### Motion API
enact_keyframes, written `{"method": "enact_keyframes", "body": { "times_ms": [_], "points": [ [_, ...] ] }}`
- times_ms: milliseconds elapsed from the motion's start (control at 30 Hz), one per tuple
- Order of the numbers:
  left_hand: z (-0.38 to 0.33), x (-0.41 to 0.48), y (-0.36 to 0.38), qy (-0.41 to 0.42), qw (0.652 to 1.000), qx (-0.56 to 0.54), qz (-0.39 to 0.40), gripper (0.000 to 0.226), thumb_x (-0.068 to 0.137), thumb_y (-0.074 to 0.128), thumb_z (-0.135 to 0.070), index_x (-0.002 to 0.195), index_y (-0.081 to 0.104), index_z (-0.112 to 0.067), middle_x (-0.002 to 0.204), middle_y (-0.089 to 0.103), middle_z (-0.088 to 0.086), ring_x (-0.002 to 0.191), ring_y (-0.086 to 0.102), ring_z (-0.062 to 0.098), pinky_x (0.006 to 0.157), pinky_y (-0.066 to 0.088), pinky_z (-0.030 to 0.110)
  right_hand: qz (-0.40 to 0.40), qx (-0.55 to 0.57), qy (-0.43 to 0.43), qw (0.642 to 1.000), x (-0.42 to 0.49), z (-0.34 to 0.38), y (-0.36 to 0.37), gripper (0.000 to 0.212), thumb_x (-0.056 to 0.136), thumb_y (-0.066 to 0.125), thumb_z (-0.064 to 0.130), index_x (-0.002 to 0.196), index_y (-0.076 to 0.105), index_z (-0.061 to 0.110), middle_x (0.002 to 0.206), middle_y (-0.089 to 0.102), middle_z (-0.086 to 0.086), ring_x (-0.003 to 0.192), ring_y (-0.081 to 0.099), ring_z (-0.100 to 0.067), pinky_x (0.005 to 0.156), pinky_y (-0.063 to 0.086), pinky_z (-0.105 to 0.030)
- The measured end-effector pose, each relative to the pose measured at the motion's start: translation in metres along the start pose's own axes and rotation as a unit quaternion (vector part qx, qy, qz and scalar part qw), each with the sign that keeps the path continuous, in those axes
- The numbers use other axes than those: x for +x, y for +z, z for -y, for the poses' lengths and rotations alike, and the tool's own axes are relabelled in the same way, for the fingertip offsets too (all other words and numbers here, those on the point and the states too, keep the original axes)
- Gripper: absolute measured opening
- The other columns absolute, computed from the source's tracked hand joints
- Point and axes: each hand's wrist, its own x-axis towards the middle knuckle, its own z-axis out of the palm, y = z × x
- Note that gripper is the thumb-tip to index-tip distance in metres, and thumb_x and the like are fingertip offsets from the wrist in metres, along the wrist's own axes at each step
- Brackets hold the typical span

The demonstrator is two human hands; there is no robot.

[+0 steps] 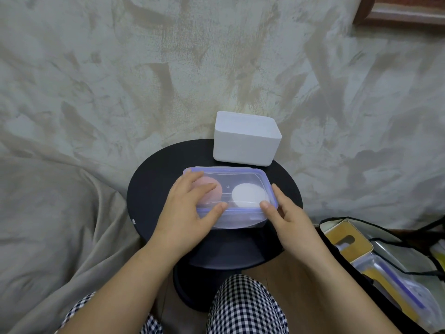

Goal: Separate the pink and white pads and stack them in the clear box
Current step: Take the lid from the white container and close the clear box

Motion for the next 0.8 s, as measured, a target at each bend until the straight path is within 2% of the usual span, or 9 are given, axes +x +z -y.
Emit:
{"method": "enact_keyframes", "body": {
  "times_ms": [67,167,267,400,467,567,667,733,800],
  "points": [
    [0.000,-0.003,0.000,-0.053,0.998,-0.024,-0.016,0.062,0.078,0.068,-0.043,0.132,0.050,-0.020,0.152,0.024,-0.005,0.141,0.010,0.007,0.106,0.007,0.014,0.037,0.029,-0.006,0.999,-0.002,0.003,0.000,0.042,0.089,0.058,0.020,0.104,0.036,0.052,0.087,0.051,0.053,0.090,0.046,0.031,0.072,0.035,0.005],
    [0.002,-0.012,-0.002,-0.106,0.993,-0.052,-0.019,0.077,0.077,0.067,-0.042,0.143,0.033,-0.021,0.156,0.010,-0.008,0.139,0.009,0.000,0.103,0.010,0.012,0.057,0.061,-0.021,0.996,-0.003,0.000,0.003,0.054,0.083,0.064,0.009,0.102,0.035,0.051,0.084,0.048,0.058,0.090,0.049,0.029,0.071,0.038,0.004],
    [0.003,-0.016,-0.009,-0.118,0.990,-0.073,-0.003,0.085,0.074,0.070,-0.043,0.145,0.026,-0.028,0.156,0.005,-0.012,0.126,0.009,-0.013,0.099,0.013,0.008,0.053,0.071,-0.034,0.996,-0.003,-0.003,0.005,0.057,0.082,0.064,0.008,0.103,0.034,0.052,0.082,0.047,0.058,0.088,0.048,0.031,0.070,0.038,0.004],
    [0.007,-0.015,-0.012,-0.116,0.988,-0.098,0.005,0.091,0.067,0.079,-0.036,0.142,0.029,-0.032,0.155,0.009,-0.014,0.124,0.012,-0.013,0.096,0.015,0.004,0.062,0.072,-0.042,0.995,-0.002,-0.005,0.005,0.053,0.079,0.068,0.013,0.108,0.041,0.049,0.096,0.056,0.048,0.097,0.052,0.023,0.074,0.040,0.001],
    [0.010,-0.016,-0.011,-0.118,0.986,-0.115,-0.002,0.090,0.065,0.081,-0.033,0.141,0.032,-0.034,0.154,0.011,-0.016,0.126,0.014,-0.013,0.088,0.016,-0.006,0.060,0.081,-0.043,0.994,-0.002,-0.006,0.007,0.060,0.077,0.070,0.016,0.117,0.039,0.047,0.108,0.056,0.039,0.103,0.052,0.020,0.078,0.040,0.000],
    [0.016,-0.019,-0.011,-0.103,0.987,-0.126,0.002,0.087,0.064,0.082,-0.031,0.138,0.037,-0.035,0.152,0.012,-0.020,0.128,0.014,-0.014,0.079,0.018,-0.013,0.059,0.063,-0.038,0.996,0.000,-0.007,0.006,0.062,0.069,0.072,0.033,0.117,0.037,0.053,0.113,0.053,0.039,0.108,0.050,0.018,0.085,0.042,-0.004],
    [0.022,-0.019,-0.014,-0.065,0.994,-0.090,0.016,0.076,0.062,0.082,-0.034,0.130,0.049,-0.034,0.149,0.011,-0.023,0.127,0.015,-0.016,0.087,0.012,-0.012,0.031,-0.066,-0.062,0.995,0.003,-0.010,0.003,0.079,0.061,0.066,0.057,0.131,0.031,0.053,0.140,0.033,0.033,0.131,0.030,0.008,0.108,0.030,-0.021],
    [0.025,-0.019,-0.014,-0.035,0.997,-0.064,0.018,0.069,0.062,0.080,-0.036,0.125,0.054,-0.032,0.149,0.014,-0.020,0.131,0.019,-0.010,0.093,0.012,-0.009,0.012,-0.164,-0.086,0.983,0.005,-0.010,0.002,0.090,0.065,0.063,0.056,0.141,0.017,0.045,0.151,0.006,0.025,0.137,0.006,0.009,0.108,0.015,-0.016],
    [0.027,-0.019,-0.014,-0.017,0.998,-0.055,0.021,0.066,0.061,0.076,-0.041,0.123,0.057,-0.028,0.147,0.020,-0.017,0.137,0.022,0.001,0.098,0.013,-0.005,0.029,-0.204,-0.158,0.966,0.009,-0.009,0.003,0.079,0.070,0.061,0.052,0.137,0.020,0.044,0.149,0.003,0.029,0.137,-0.001,0.010,0.106,0.008,-0.006]
  ]
}}
